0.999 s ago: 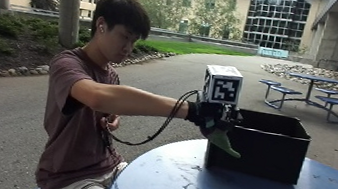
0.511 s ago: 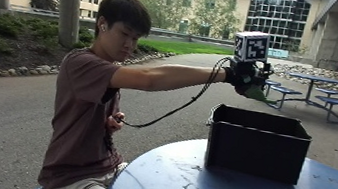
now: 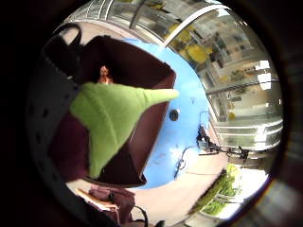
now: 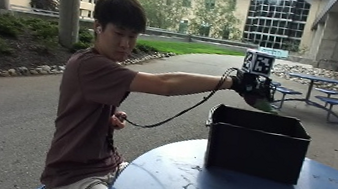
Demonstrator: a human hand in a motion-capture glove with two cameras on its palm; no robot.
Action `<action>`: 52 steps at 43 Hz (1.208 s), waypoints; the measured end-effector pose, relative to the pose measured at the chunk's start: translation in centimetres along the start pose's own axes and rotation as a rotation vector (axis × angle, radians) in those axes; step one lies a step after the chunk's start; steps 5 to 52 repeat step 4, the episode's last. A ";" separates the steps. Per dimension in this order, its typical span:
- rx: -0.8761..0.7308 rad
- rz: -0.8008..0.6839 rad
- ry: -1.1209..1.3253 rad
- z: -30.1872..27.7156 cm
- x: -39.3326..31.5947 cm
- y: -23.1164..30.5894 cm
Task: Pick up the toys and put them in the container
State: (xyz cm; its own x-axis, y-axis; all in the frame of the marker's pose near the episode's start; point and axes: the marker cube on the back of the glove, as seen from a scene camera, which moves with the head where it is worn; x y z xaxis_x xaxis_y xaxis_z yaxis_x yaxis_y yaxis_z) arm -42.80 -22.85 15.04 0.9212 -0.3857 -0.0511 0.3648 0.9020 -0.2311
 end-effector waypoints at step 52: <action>-0.085 -0.009 0.028 0.6 1.0 0.4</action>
